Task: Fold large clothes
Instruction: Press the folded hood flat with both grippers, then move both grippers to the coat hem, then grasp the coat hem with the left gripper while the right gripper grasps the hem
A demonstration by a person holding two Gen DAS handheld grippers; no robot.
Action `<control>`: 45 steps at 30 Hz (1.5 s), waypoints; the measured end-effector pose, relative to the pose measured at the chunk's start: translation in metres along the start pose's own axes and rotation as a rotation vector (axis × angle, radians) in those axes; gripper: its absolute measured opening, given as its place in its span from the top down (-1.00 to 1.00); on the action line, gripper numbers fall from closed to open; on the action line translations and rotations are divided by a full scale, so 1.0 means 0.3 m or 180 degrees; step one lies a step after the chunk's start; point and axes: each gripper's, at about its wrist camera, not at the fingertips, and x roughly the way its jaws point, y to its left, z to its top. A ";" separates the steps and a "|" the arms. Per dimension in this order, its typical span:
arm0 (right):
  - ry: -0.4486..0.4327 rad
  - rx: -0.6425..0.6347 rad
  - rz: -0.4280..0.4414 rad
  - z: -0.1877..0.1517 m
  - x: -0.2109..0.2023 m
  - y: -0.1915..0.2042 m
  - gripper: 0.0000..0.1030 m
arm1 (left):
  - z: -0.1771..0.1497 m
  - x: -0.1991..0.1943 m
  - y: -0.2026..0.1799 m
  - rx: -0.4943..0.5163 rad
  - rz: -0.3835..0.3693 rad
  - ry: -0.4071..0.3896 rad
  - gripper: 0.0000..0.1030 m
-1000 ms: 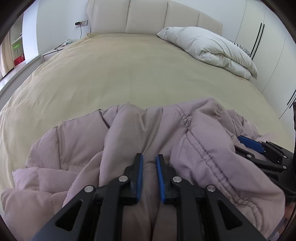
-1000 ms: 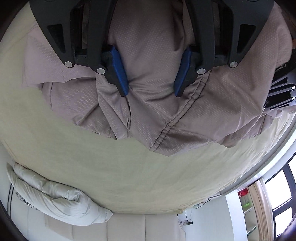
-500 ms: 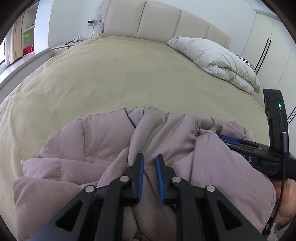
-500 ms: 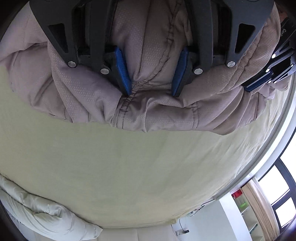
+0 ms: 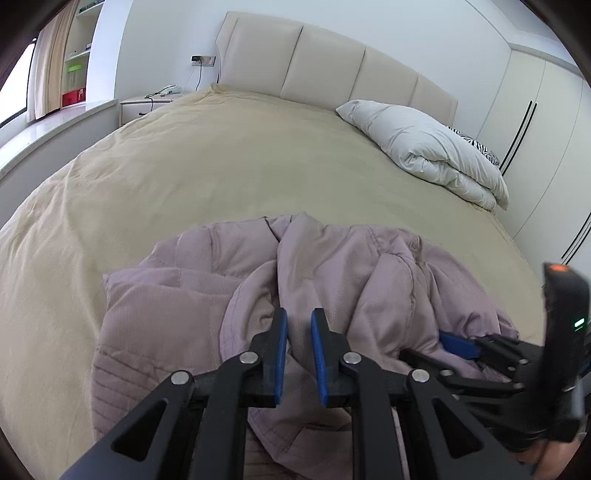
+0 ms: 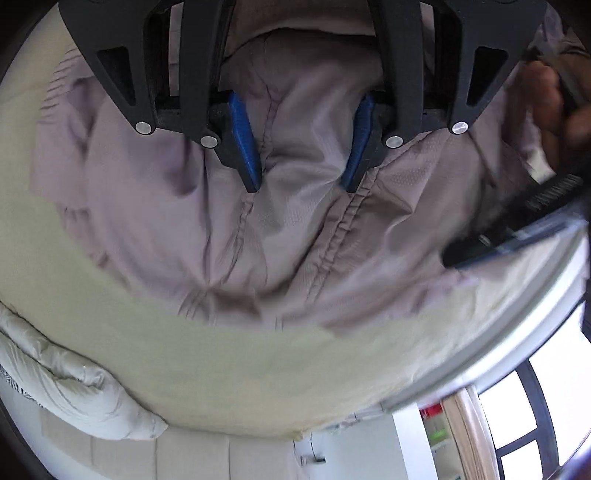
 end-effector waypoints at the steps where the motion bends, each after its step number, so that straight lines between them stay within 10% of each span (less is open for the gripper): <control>1: -0.0096 -0.0122 -0.0101 -0.027 0.035 0.016 0.15 | -0.010 -0.020 0.001 0.0012 -0.0007 -0.0001 0.67; 6: -0.0118 -0.0005 -0.0268 -0.025 -0.009 0.044 0.15 | -0.072 -0.182 0.015 0.0123 -0.0006 -0.0116 0.66; 10: -0.0766 -0.0159 -0.0192 -0.095 -0.241 0.141 0.13 | -0.175 -0.330 0.076 0.0000 0.0010 -0.0196 0.37; 17: -0.0356 -0.0197 -0.0052 -0.185 -0.138 0.149 0.13 | -0.392 -0.548 0.125 0.0085 0.0111 -0.0021 0.34; 22: -0.0907 0.0154 0.0074 -0.216 -0.465 0.136 -0.01 | -0.511 -0.747 0.209 0.0023 0.0185 -0.0059 -0.14; 26: -0.1416 0.0303 0.0371 -0.396 -0.776 0.118 -0.60 | -0.637 -0.851 0.273 -0.0122 0.0027 0.0159 -0.23; 32: -0.1030 0.0554 0.0869 -0.770 -0.995 0.039 -0.60 | -0.877 -0.947 0.332 -0.0521 -0.0191 0.0597 -0.23; 45: -0.0384 0.1802 0.0689 -1.448 -1.145 -0.397 -0.60 | -1.101 -0.909 0.320 -0.0768 -0.0573 0.1253 -0.24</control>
